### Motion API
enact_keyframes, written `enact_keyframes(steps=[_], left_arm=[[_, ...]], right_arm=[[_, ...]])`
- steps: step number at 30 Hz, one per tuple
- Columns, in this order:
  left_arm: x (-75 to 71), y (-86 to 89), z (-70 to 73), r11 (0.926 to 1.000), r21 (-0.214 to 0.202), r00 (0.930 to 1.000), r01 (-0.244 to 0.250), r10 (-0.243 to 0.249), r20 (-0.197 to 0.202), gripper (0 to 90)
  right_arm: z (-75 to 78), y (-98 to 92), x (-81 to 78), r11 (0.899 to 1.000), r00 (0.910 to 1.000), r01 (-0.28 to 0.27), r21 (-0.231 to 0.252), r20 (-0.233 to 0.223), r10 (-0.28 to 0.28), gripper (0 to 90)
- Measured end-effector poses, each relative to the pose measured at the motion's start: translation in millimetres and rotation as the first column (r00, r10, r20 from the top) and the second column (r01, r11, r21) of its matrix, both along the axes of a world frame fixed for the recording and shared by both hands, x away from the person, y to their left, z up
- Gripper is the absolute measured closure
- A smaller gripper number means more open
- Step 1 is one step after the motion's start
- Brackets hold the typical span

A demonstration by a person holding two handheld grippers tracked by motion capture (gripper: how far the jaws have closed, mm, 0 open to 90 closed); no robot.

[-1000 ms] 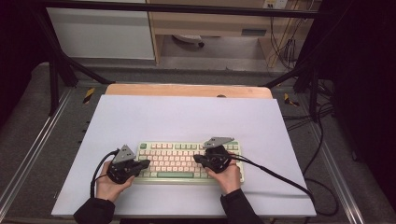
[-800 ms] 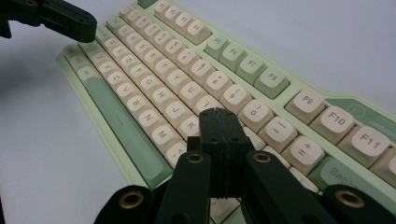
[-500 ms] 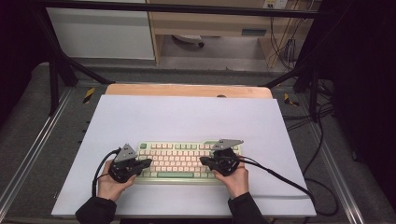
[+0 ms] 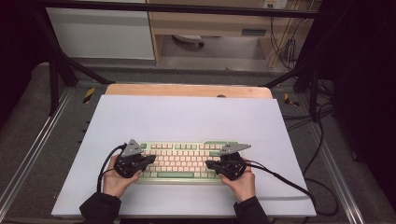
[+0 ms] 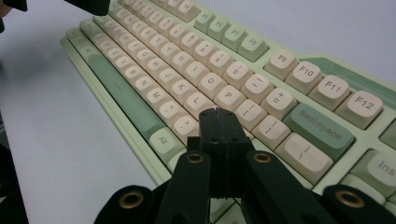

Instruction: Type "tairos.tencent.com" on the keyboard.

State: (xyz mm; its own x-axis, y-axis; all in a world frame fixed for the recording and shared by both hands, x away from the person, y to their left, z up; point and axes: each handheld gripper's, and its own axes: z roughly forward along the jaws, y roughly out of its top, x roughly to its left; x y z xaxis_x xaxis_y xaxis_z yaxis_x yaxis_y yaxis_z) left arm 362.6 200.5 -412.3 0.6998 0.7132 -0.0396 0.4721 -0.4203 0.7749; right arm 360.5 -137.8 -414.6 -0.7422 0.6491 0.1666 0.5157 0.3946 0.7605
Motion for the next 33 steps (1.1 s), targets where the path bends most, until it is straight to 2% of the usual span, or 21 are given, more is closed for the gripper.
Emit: enact_keyframes(steps=[6,14,33], left_arm=[[2.9,-6.8,-6.1,0.9999,0.013,0.9999,0.002,-0.002,-0.01,89.6],[2.9,-3.6,-13.2,0.9997,0.024,0.9998,-0.004,0.005,-0.02,89.6],[2.0,-5.6,-18.2,0.9996,0.028,0.9998,0.006,-0.005,-0.017,89.7]], right_arm=[[-3.9,-4.2,-2.7,1.0,1.0,0.001,0.003,-0.005,-0.001,90.0],[-6.3,-6.7,-4.7,1.0,1.0,0.001,0.007,-0.008,-0.001,90.0],[-7.7,-7.2,-5.3,1.0,0.9999,0.004,0.007,-0.011,-0.004,90.0]])
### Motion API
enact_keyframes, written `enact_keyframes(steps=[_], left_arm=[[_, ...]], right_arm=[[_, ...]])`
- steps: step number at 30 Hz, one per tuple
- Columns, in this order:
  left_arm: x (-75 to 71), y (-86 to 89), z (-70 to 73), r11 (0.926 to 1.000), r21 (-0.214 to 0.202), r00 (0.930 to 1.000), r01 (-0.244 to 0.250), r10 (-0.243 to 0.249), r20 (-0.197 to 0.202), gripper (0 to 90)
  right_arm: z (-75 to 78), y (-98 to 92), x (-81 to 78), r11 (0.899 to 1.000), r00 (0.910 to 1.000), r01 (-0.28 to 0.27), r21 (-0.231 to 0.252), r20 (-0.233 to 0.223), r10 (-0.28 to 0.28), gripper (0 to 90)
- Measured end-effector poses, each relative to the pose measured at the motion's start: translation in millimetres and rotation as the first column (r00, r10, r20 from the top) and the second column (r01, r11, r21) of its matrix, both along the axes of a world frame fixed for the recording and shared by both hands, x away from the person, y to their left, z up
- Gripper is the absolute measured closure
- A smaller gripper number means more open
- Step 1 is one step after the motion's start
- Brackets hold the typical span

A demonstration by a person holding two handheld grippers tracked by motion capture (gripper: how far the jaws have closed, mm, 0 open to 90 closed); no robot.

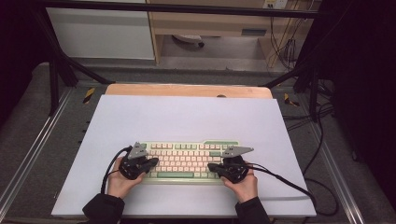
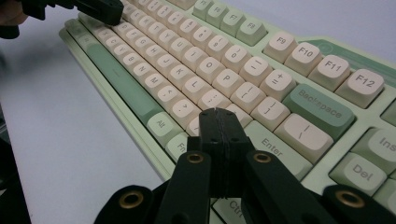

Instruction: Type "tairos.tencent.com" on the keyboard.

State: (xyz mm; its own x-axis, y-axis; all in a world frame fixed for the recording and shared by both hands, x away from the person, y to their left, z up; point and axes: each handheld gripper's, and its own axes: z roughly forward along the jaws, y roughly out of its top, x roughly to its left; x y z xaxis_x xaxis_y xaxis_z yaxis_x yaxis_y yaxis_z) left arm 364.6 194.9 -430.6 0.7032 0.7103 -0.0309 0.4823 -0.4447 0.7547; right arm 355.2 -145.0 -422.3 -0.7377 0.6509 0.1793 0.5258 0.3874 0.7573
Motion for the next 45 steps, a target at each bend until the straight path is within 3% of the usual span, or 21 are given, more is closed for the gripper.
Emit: enact_keyframes(steps=[23,45], left_arm=[[-9.8,13.0,8.7,0.9996,-0.026,0.9999,0.008,-0.008,0.012,89.6],[-11.2,24.4,8.7,0.9988,-0.05,1.0,-0.004,0.004,0.005,89.6]], right_arm=[[2.0,1.0,-0.4,1.0,1.0,-0.003,0.008,-0.003,0.003,90.0],[1.6,29.7,6.3,0.998,0.9985,-0.055,-0.023,0.001,0.055,90.0]])
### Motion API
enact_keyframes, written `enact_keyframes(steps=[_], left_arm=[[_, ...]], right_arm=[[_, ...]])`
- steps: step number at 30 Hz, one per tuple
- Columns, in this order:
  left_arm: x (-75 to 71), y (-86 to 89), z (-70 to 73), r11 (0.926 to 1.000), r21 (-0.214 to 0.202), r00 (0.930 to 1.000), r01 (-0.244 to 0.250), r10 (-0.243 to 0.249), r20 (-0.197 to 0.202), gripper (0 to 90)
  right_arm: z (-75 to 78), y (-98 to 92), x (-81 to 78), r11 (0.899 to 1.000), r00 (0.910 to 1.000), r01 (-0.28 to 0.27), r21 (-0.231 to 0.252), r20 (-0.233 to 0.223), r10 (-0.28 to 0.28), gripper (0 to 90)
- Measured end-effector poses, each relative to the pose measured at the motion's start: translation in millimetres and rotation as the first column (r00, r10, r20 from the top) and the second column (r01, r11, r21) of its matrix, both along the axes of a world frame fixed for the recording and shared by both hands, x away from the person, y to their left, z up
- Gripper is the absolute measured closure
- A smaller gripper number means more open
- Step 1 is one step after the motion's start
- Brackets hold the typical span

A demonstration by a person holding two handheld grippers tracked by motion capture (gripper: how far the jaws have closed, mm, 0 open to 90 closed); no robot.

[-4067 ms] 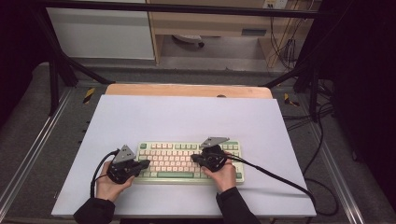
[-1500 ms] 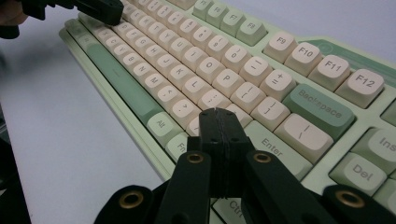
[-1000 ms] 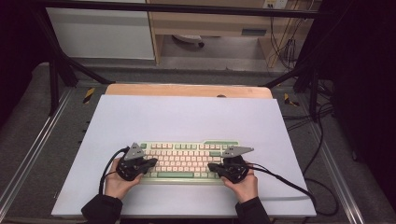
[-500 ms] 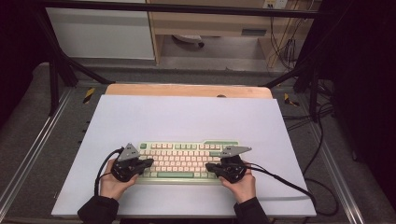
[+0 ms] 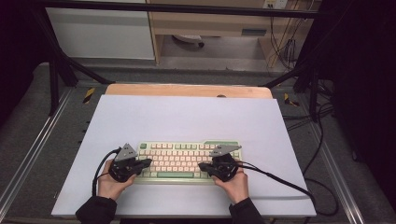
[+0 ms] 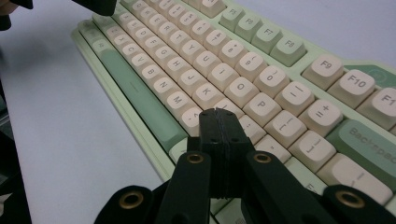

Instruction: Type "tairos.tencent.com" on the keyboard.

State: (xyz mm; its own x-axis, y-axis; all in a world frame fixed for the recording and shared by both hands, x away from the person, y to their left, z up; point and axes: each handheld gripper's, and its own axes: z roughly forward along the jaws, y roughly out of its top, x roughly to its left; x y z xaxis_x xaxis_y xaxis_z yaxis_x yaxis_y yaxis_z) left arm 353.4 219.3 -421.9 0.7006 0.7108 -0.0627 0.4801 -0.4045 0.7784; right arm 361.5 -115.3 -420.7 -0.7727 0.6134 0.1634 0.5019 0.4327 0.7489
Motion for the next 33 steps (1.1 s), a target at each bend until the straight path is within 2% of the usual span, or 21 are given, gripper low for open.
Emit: enact_keyframes(steps=[6,26,33], left_arm=[[0.3,0.1,-0.5,1.0,-0.001,1.0,0.0,0.0,-0.002,89.6],[1.0,1.0,-0.9,1.0,0.001,1.0,-0.002,0.002,-0.002,89.5],[0.6,-0.5,-1.2,1.0,0.004,1.0,0.006,-0.006,-0.004,89.6]], right_arm=[[-3.5,7.9,2.5,1.0,0.9999,-0.014,-0.007,-0.003,0.014,90.0],[-10.9,10.3,2.7,0.999,0.9999,-0.016,-0.034,0.001,0.016,90.0],[-8.1,9.1,1.6,1.0,0.9999,-0.016,-0.023,0.004,0.016,90.0]])
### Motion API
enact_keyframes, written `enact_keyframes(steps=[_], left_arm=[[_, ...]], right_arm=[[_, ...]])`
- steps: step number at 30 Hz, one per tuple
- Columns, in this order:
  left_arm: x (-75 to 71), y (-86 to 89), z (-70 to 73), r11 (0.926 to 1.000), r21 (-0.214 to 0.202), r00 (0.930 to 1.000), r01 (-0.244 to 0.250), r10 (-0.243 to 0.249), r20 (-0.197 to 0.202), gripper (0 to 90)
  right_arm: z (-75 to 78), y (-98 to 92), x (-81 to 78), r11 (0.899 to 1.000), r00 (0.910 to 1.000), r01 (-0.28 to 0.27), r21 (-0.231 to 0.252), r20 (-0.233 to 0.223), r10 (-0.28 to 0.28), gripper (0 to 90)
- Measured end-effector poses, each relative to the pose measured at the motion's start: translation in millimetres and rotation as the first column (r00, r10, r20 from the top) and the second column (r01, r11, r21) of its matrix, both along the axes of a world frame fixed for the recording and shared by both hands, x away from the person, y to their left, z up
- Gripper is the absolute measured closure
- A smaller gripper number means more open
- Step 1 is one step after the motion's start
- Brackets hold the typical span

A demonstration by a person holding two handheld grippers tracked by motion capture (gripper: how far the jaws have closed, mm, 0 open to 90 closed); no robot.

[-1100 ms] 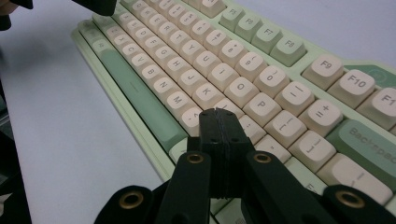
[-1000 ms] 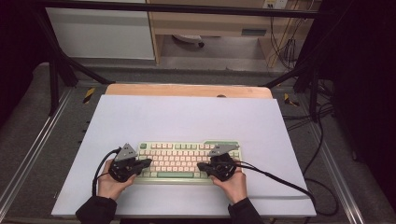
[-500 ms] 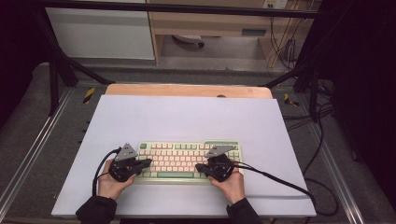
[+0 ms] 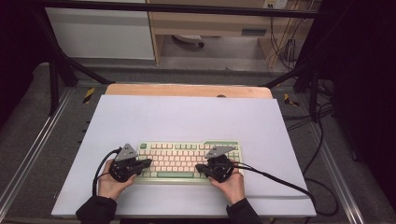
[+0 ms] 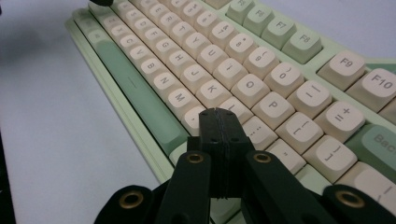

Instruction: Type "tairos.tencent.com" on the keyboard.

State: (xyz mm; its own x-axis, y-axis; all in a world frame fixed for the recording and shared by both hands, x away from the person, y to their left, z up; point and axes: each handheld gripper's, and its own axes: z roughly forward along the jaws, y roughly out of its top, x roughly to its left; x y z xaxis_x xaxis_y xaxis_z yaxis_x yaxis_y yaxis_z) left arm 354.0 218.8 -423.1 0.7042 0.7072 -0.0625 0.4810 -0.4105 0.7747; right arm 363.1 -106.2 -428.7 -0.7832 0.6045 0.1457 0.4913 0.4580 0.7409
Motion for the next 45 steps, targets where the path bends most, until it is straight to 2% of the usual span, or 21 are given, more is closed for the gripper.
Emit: enact_keyframes(steps=[7,18,30,45], left_arm=[[-0.9,-1.4,0.6,1.0,-0.001,1.0,0.005,-0.005,0.001,89.6],[-2.6,-6.9,2.5,0.9999,-0.002,0.9999,0.011,-0.011,0.003,89.4],[-0.7,-24.8,6.3,0.9998,0.019,0.9999,0.012,-0.012,0.009,89.4],[9.7,-54.4,9.2,0.999,0.037,0.9996,0.026,-0.026,0.01,89.1]], right_arm=[[8.8,-7.3,-1.0,1.0,0.9998,0.011,0.003,0.017,-0.011,90.0],[11.0,-24.8,-3.6,0.999,0.9989,0.045,0.012,0.015,-0.045,90.0],[8.7,-46.3,-8.0,0.997,0.9974,0.071,0.024,0.011,-0.071,90.0],[8.5,-53.4,-10.1,0.996,0.9966,0.082,0.029,0.012,-0.082,90.0]])
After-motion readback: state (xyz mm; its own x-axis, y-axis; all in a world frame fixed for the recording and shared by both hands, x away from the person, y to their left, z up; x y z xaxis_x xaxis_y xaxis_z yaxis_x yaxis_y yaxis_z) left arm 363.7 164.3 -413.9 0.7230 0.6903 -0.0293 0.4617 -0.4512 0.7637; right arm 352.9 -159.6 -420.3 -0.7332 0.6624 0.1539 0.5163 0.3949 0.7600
